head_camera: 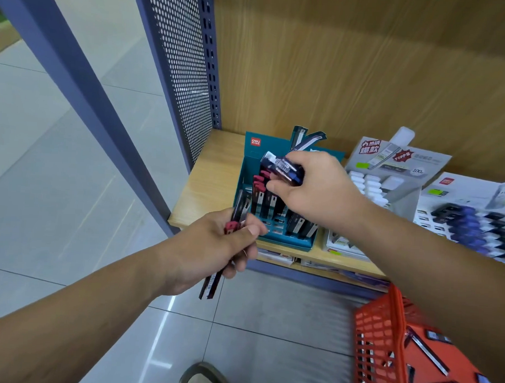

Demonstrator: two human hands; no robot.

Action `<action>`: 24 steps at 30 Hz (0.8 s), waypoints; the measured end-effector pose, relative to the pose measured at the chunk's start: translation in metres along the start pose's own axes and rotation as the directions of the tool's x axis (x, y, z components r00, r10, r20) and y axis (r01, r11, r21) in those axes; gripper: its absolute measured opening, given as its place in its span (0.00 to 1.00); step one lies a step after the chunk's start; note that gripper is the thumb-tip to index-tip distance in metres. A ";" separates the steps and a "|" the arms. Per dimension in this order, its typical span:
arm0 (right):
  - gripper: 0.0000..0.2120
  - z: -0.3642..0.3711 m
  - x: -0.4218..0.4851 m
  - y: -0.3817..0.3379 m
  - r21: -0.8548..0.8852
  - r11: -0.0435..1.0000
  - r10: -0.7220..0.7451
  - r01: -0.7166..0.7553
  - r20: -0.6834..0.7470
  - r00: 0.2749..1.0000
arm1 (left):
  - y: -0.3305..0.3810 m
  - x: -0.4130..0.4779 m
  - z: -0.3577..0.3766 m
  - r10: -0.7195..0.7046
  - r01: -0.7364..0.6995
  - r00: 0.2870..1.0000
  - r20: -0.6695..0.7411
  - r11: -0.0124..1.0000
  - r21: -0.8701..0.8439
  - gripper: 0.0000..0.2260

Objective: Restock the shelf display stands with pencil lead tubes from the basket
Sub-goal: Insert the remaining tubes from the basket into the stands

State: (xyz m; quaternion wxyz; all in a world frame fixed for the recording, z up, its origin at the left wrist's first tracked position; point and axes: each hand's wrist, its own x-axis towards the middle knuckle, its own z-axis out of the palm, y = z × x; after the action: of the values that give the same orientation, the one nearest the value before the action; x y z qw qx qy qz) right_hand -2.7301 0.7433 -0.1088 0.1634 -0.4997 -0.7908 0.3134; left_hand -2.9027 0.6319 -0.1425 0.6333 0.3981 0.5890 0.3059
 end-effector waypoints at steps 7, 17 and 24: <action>0.03 -0.021 -0.023 -0.009 0.270 0.962 -0.038 -0.039 0.275 0.961 | 0.009 -0.001 0.011 0.061 -0.073 0.996 0.069 0.981 0.178 0.08; 0.07 -0.058 -0.028 0.012 0.248 0.960 0.081 -0.133 0.208 0.975 | 0.017 0.013 0.026 0.056 -0.047 0.998 -0.031 0.969 0.242 0.08; 0.11 -0.053 -0.008 0.031 0.051 0.998 0.037 -0.037 0.010 0.999 | 0.007 0.026 0.013 -0.145 0.197 0.965 -0.220 0.952 0.234 0.09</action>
State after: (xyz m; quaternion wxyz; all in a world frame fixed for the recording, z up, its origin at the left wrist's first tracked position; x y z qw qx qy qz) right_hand -2.6747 0.7633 -0.0891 0.1666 -0.5084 -0.7738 0.3390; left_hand -2.8864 0.6560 -0.1498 0.5388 0.3903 0.7164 0.2101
